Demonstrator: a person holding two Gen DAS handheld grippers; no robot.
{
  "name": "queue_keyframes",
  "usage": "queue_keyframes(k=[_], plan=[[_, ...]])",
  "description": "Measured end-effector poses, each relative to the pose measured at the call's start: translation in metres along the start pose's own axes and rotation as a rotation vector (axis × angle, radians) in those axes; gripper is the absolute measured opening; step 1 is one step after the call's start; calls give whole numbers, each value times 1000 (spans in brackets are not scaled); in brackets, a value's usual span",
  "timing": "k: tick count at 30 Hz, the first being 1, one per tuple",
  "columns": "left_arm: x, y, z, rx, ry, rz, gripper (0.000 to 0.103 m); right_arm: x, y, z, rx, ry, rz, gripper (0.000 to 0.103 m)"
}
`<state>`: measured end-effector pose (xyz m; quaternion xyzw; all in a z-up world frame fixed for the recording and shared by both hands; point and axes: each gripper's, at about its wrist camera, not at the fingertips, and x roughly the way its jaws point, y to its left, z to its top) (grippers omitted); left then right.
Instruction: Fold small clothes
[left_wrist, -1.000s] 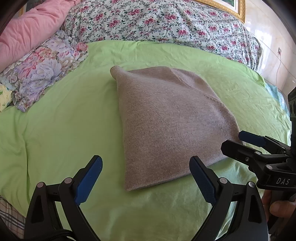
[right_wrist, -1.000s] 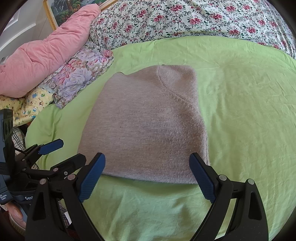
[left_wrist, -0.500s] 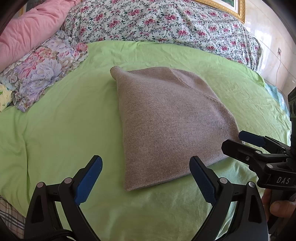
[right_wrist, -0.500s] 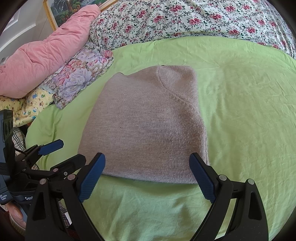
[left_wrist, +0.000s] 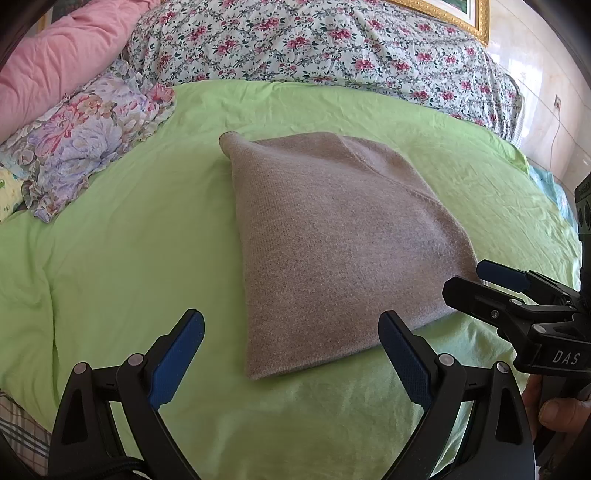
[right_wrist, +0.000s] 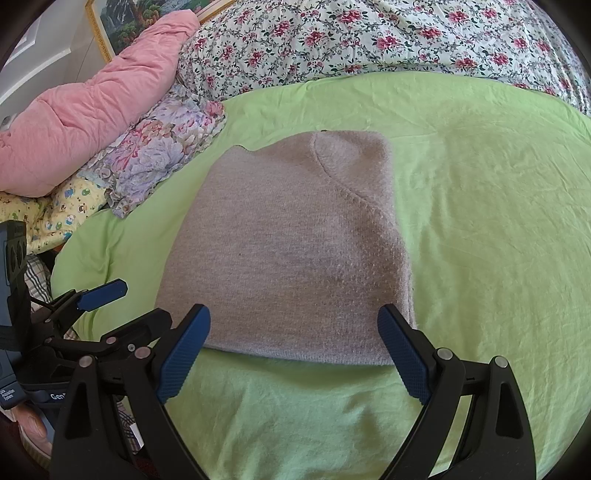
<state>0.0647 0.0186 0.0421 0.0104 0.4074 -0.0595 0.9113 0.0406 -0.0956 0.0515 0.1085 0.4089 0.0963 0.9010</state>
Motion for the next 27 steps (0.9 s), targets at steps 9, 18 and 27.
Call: queue_keyframes(k=[9,18,27], plan=[[0,-2,-1,-1,0,1,96,0,-2,0,1,0,1,92],[0,-4,-2,1,1,-3,96,-1,-2,1,-1,-1,6,92],[2,-3,2,1,10,-12,96,-5,2,4,13,-14,-1,92]])
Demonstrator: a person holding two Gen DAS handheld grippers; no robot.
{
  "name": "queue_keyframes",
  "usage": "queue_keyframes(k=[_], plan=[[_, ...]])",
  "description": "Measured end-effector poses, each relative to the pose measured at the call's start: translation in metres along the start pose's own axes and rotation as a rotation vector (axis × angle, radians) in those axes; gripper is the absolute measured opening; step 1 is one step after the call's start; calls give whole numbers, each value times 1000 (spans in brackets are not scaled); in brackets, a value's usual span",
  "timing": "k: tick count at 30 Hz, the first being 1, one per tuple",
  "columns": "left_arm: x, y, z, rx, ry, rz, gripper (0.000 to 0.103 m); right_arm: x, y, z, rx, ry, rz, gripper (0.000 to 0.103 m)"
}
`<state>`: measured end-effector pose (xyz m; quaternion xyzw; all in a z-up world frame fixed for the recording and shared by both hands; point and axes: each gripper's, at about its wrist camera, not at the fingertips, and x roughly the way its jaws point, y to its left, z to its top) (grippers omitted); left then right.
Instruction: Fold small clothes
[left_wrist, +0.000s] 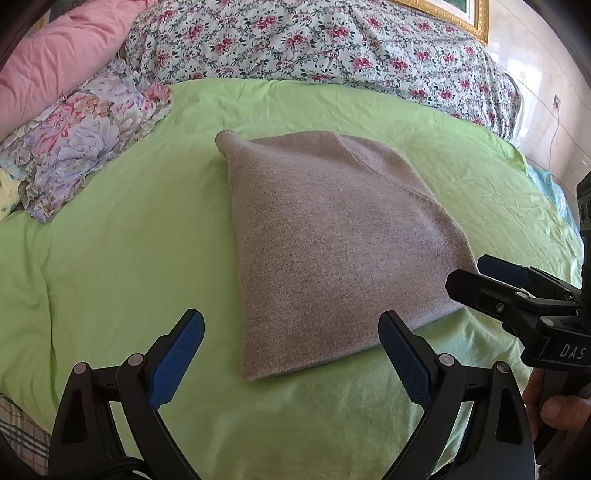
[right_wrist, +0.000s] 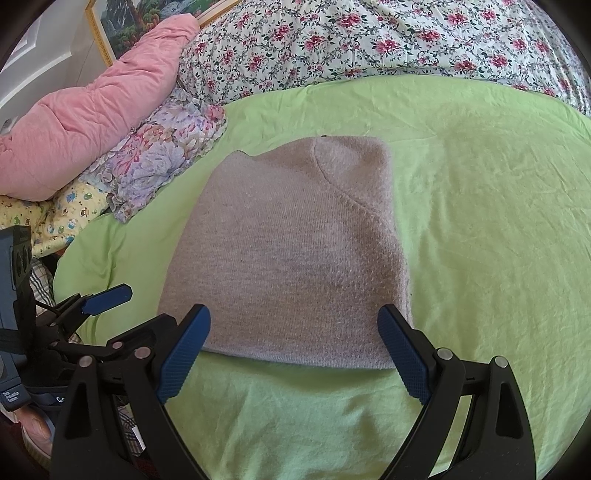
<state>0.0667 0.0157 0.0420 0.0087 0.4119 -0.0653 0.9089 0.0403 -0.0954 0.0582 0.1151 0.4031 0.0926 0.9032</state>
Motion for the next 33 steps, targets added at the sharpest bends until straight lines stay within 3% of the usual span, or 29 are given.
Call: queue_keyframes(k=[33], plan=[[8,-3,15,-19,13,13,96,4,-14,10,18,-7,-13,92]])
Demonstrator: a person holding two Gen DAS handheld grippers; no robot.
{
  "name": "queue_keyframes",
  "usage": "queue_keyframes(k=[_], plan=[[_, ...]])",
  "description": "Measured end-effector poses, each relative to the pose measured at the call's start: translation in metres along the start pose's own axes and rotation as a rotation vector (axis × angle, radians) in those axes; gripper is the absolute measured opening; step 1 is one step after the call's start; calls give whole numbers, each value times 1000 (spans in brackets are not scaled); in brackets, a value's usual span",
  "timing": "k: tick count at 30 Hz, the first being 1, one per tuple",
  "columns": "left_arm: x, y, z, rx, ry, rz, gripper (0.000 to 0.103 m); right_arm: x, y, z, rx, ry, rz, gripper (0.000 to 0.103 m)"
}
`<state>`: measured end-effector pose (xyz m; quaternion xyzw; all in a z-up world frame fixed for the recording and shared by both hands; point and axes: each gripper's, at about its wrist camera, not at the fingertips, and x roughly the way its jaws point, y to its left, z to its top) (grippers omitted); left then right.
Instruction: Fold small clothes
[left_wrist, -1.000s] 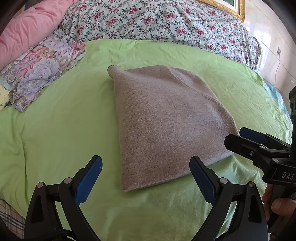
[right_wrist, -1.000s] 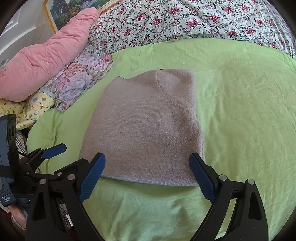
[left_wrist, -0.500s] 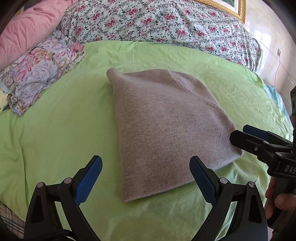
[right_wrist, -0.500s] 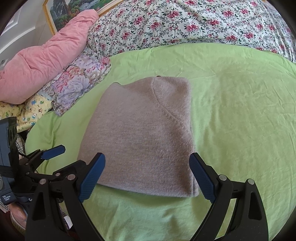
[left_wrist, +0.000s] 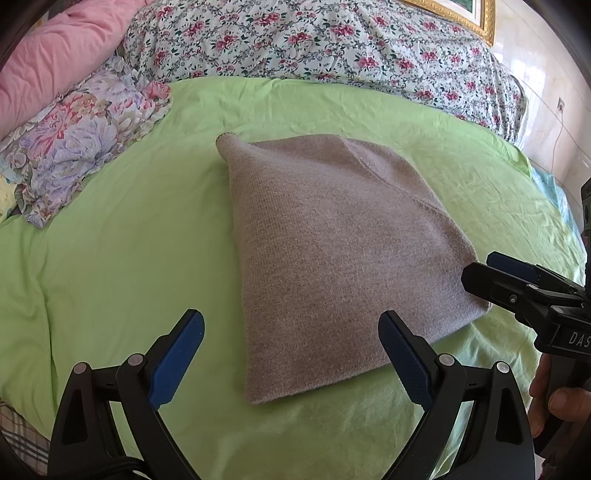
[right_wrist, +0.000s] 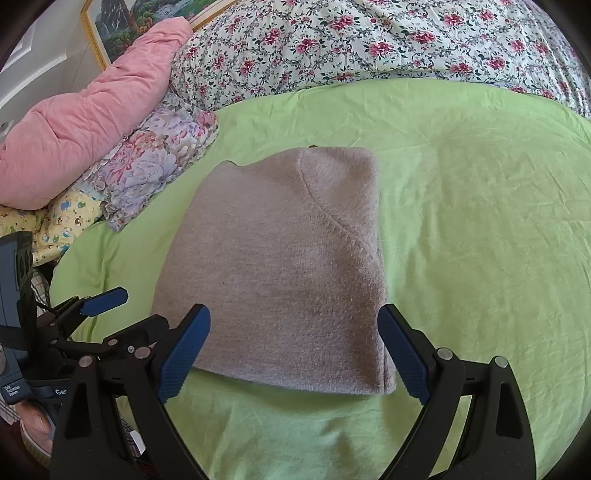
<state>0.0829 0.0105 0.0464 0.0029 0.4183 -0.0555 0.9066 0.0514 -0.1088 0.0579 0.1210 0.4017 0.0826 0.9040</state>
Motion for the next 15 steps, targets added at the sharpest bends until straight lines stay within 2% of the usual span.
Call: queue_keyframes(k=[15], plan=[[-3,3,6,-11,-17,30,96,5,-1,4,-4,-2,1,92]])
